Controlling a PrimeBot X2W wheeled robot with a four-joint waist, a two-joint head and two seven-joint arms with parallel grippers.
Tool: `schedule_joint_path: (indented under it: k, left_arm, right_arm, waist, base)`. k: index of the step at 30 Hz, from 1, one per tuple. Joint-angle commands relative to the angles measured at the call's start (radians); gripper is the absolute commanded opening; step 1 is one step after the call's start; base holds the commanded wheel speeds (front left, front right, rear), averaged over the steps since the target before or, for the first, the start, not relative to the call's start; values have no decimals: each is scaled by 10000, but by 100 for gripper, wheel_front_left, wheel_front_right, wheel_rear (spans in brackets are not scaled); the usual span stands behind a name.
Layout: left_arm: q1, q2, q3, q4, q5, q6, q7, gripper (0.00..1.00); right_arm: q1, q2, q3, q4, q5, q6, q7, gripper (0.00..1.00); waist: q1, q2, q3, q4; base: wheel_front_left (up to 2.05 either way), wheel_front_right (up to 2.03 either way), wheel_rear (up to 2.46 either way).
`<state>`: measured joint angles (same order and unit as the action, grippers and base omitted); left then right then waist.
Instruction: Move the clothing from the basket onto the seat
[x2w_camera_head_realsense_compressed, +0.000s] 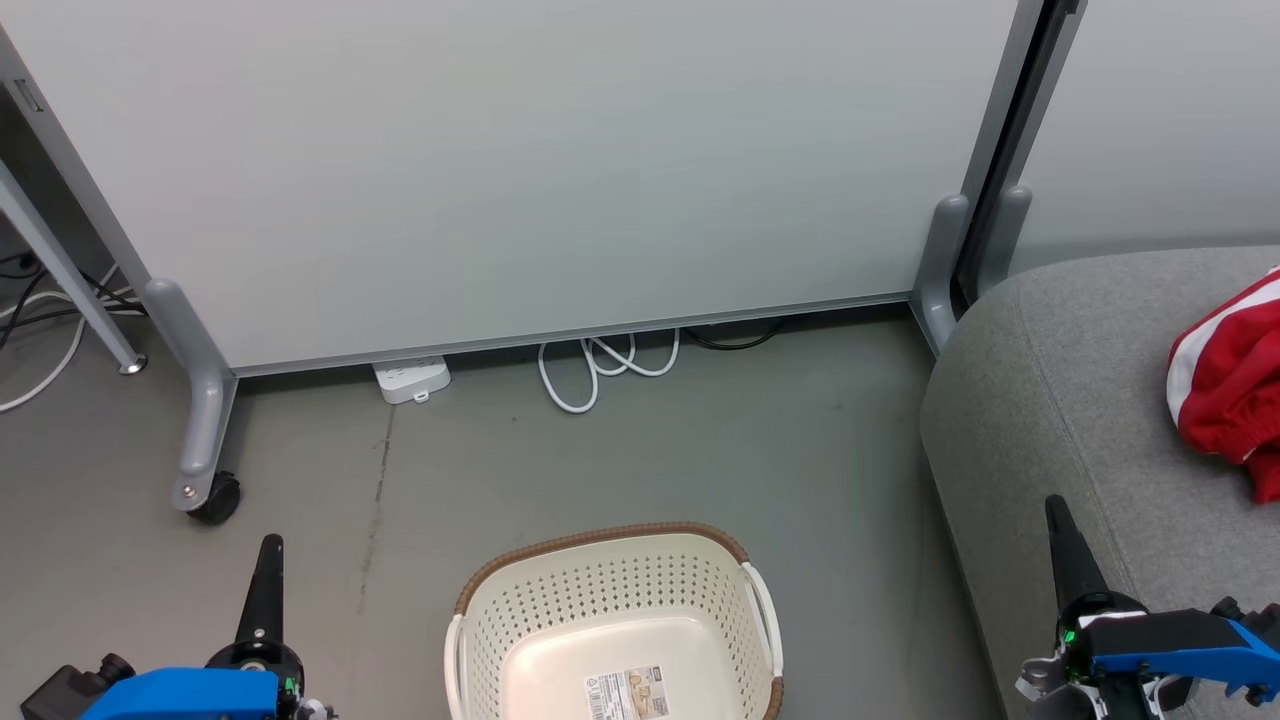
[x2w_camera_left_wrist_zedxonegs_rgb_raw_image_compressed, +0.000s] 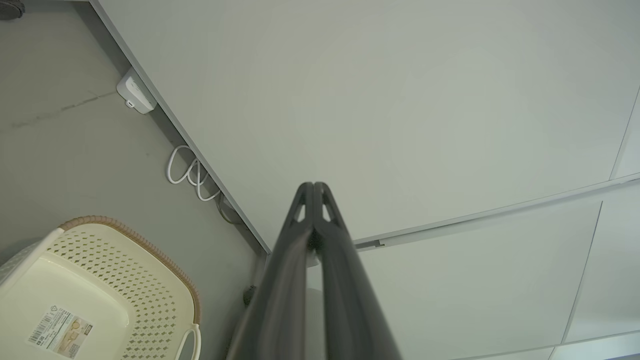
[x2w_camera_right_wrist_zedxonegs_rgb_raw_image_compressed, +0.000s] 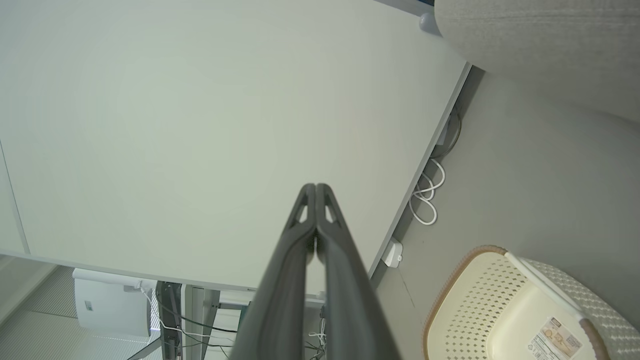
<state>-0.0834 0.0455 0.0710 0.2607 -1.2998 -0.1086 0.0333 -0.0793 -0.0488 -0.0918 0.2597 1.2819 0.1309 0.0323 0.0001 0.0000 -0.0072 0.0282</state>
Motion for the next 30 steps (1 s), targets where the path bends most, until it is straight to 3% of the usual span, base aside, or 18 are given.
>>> schedule_joint_path:
  k: [1, 30]
  left_arm:
    - [-243, 60, 102, -96, -216, -90, 66, 0]
    - [-283, 68, 378, -152, -2362, -204, 630, 0]
  right_arm:
    - [-185, -23, -28, -97, 261, -1, 58, 0]
    - [-300, -24, -186, -151, 2507, -1, 639, 0]
  waist:
    - [-1, 0, 4, -9]
    - [-1, 0, 73, -198]
  base:
    - [0, 0, 0]
    - [0, 0, 0]
